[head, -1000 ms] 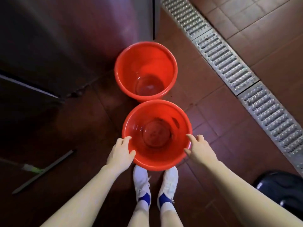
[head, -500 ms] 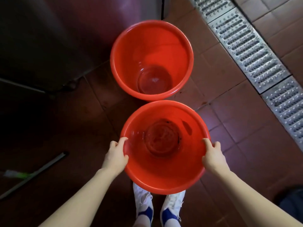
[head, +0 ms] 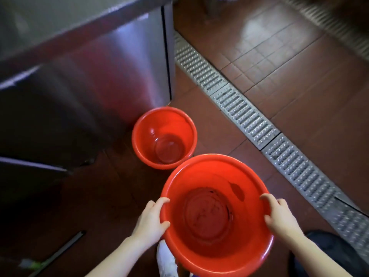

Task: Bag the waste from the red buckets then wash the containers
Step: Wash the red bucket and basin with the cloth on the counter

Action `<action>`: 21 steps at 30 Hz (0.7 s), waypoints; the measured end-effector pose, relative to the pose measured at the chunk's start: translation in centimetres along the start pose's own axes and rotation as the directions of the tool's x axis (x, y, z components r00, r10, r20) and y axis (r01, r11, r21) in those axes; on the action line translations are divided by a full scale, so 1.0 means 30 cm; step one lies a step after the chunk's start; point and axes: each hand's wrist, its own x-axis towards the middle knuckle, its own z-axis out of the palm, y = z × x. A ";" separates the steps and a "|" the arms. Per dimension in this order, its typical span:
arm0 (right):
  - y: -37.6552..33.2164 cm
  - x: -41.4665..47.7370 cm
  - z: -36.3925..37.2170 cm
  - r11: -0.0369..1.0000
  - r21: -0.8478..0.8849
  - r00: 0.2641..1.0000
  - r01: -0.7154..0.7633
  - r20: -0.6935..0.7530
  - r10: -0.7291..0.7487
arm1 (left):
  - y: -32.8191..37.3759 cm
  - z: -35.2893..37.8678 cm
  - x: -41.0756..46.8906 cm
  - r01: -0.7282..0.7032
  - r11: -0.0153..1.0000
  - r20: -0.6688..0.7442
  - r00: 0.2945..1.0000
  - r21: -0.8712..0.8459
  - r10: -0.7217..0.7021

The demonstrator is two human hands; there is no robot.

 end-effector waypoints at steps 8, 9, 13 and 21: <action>-0.097 -0.098 -0.676 0.978 0.107 0.954 0.181 -0.261 -0.148 | 0.562 -0.463 -0.044 -0.236 0.972 -0.181 0.955 0.014 0.234; -0.121 -0.087 -0.760 0.969 0.124 0.940 0.212 -0.297 -0.167 | 0.636 -0.520 -0.031 -0.253 0.967 -0.219 0.943 0.021 0.251; -0.245 -0.001 -1.113 0.919 0.171 0.869 0.356 -0.423 -0.258 | 0.931 -0.737 0.039 -0.284 0.957 -0.385 0.879 0.053 0.282; -0.613 0.213 -1.801 0.756 0.041 0.641 0.653 -0.563 -0.522 | 1.334 -1.114 0.136 -0.342 0.939 -0.736 0.628 0.030 0.253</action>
